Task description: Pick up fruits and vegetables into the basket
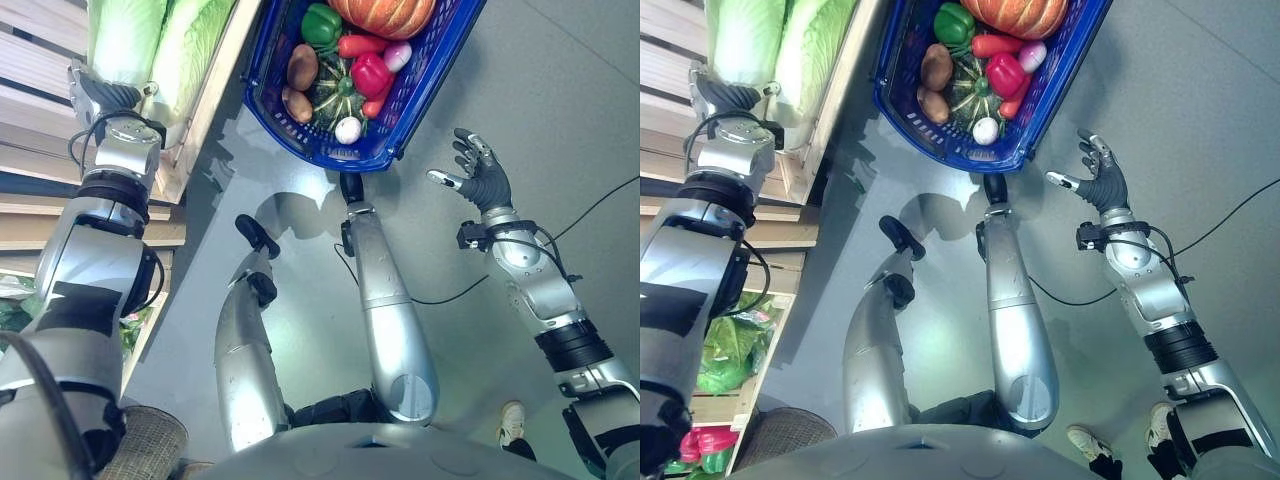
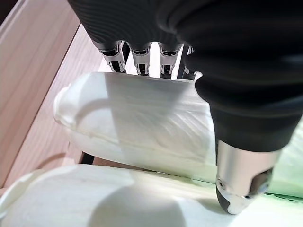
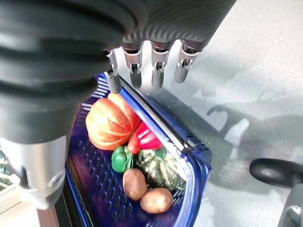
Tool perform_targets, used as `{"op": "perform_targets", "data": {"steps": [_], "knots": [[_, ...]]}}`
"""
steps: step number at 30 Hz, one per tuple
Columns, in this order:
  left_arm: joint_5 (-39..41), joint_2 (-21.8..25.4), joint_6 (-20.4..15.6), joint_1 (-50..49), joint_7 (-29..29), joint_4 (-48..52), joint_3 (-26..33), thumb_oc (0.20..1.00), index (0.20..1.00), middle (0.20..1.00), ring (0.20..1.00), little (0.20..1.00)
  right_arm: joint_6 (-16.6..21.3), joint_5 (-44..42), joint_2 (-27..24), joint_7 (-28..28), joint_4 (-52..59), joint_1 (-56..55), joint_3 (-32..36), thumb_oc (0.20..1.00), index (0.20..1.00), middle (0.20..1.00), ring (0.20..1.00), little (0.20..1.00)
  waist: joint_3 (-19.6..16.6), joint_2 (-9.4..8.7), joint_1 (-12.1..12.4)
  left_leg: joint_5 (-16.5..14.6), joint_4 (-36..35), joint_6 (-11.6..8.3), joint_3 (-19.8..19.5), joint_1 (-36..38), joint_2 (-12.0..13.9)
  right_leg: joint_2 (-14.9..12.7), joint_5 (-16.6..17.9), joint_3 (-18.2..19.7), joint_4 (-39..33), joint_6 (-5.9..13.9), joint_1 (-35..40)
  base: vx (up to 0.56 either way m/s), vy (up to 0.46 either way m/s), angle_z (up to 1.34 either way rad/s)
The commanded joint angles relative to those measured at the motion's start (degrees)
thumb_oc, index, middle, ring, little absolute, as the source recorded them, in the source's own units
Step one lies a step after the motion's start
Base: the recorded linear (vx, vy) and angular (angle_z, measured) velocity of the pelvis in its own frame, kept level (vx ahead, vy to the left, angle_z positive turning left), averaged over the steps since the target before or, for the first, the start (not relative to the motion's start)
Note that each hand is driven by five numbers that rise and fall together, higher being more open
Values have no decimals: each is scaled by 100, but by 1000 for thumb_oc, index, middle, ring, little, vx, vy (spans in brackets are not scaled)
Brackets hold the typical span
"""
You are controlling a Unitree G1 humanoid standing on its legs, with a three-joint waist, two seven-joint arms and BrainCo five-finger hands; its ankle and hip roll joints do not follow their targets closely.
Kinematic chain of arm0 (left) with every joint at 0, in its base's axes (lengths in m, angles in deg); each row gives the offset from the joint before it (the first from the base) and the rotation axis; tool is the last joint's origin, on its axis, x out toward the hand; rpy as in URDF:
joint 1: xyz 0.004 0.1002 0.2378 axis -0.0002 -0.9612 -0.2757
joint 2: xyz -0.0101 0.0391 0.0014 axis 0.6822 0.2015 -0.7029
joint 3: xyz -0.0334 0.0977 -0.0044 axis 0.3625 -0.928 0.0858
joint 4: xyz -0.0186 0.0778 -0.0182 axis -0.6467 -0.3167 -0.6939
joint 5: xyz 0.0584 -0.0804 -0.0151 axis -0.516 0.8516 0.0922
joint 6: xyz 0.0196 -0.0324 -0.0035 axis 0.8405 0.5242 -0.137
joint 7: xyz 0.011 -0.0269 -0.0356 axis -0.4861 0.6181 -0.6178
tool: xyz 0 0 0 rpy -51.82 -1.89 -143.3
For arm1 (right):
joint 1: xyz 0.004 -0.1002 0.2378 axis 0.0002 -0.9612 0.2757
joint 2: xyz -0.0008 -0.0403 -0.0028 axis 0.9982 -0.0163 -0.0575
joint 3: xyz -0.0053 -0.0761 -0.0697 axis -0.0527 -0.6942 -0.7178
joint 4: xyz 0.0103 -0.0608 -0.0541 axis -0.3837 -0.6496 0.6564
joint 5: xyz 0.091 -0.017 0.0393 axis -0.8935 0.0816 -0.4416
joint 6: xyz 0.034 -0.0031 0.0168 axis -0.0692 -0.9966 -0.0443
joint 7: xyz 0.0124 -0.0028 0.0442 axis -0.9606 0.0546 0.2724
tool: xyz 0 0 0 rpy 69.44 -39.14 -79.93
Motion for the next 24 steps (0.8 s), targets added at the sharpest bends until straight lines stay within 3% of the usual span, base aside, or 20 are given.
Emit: {"op": "perform_targets", "data": {"steps": [1,5,9,12,13,14,15,19,24], "knots": [[303,56,-248,-259,1253,-229,-145,1000,1000,1000,1000,1000,27,-131,-20,91,104,-34,29,1000,1000,1000,1000,1000,-200,-10,-377,-989,1118,48,44,-408,-9,250,63,114,-326,271,-28,4,15,-7],[233,-49,-274,-323,1623,-124,-267,1000,1000,1000,1000,1000,-36,-220,-31,100,115,49,38,1000,1000,1000,1000,1000,-200,-3,-387,-995,1124,51,65,-459,4,265,90,139,-320,275,-100,2,9,-11],[335,-128,-62,-352,1972,-108,-402,1000,1000,1000,1000,1000,-97,-298,-81,176,96,104,97,1000,1000,1000,1000,1000,-200,2,-415,-994,1111,41,81,-452,8,264,116,147,-349,282,-108,4,17,-4],[807,-219,50,-402,2492,-171,-364,1000,1000,1000,1000,1000,-108,-450,-101,264,127,90,133,1000,1000,1000,1000,1000,-200,10,-443,-977,1063,27,106,-430,13,262,124,158,-367,282,-125,5,24,-4],[914,-248,158,-417,2709,-214,-350,950,950,950,950,950,-150,-482,-120,293,164,95,163,1000,1000,1000,1000,1000,-200,18,-459,-978,1053,21,115,-419,10,259,122,164,-363,280,-137,13,35,-3],[958,-282,167,-457,2854,-251,-350,416,416,416,416,416,-185,-530,-112,340,182,82,213,1000,1000,1000,1000,1000,-200,28,-481,-979,1052,10,120,-405,-2,255,136,165,-363,276,-144,16,35,-3],[1026,-294,159,-483,2880,-242,-349,200,200,200,200,200,-187,-570,-115,364,184,72,238,1000,1000,1000,1000,1000,-200,28,-487,-980,1058,9,123,-408,0,257,139,171,-362,272,-151,14,25,-5],[1213,-388,271,-616,3286,-272,-259,200,200,200,200,200,-88,-596,-87,434,183,18,306,1000,1000,1000,1000,1000,-200,21,-505,-992,1066,16,121,-412,0,281,137,193,-357,254,-171,3,4,-1],[1122,-518,385,-816,3208,-221,-218,200,200,200,200,200,54,-518,-49,452,313,-12,298,1000,1000,1000,1000,1000,-200,-21,-485,-1010,1081,28,95,-410,11,309,137,187,-385,247,-127,-4,-13,3]]}}
